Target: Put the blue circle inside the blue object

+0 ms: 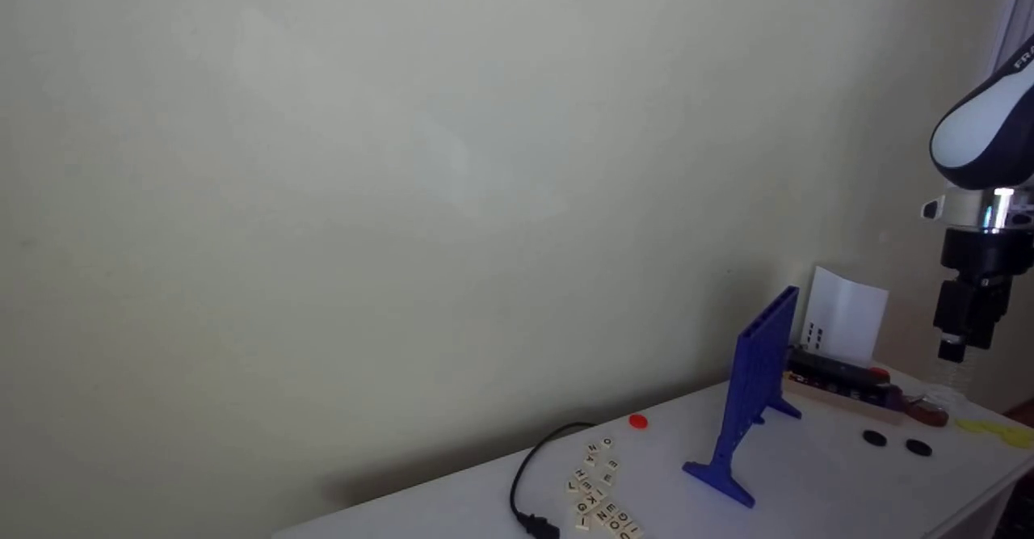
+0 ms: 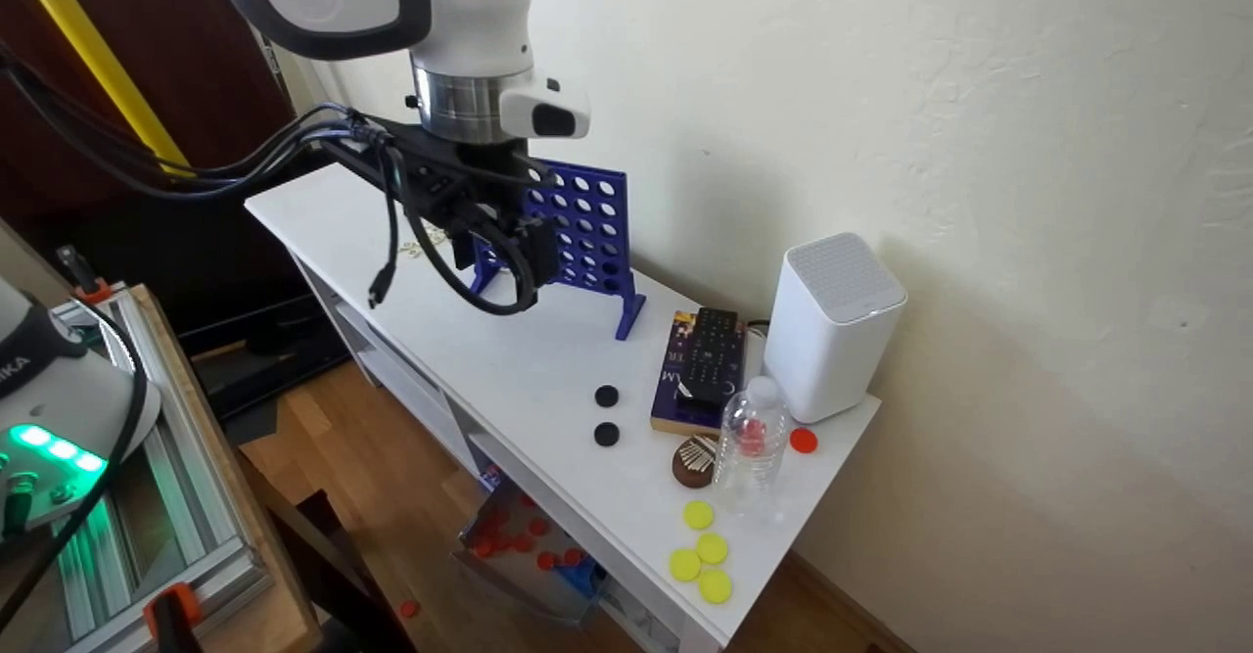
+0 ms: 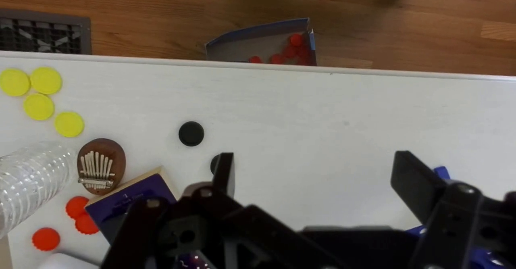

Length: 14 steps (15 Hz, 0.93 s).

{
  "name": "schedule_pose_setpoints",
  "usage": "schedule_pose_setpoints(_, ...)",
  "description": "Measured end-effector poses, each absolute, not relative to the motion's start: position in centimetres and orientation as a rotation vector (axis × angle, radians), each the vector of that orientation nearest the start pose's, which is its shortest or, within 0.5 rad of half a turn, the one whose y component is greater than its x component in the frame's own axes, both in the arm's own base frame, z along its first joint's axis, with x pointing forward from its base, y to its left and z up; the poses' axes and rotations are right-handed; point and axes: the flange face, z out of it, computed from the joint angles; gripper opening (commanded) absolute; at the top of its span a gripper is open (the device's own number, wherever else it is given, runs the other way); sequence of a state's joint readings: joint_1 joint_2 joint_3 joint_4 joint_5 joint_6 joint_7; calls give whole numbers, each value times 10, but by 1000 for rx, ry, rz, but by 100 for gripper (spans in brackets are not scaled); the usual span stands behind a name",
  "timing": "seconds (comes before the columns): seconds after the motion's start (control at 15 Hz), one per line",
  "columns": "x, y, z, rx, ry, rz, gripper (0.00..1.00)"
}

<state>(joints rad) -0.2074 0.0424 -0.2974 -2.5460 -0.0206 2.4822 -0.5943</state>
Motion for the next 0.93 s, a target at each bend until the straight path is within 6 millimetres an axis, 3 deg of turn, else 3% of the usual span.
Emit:
schedule_pose_setpoints(0.47,391,-212,248,-3100,-164,155,100)
schedule_pose_setpoints(0.67,397,-210,231,-3090,-93,196,100)
schedule_pose_setpoints(0.93,422,-219,203,-3087,-61,246,100)
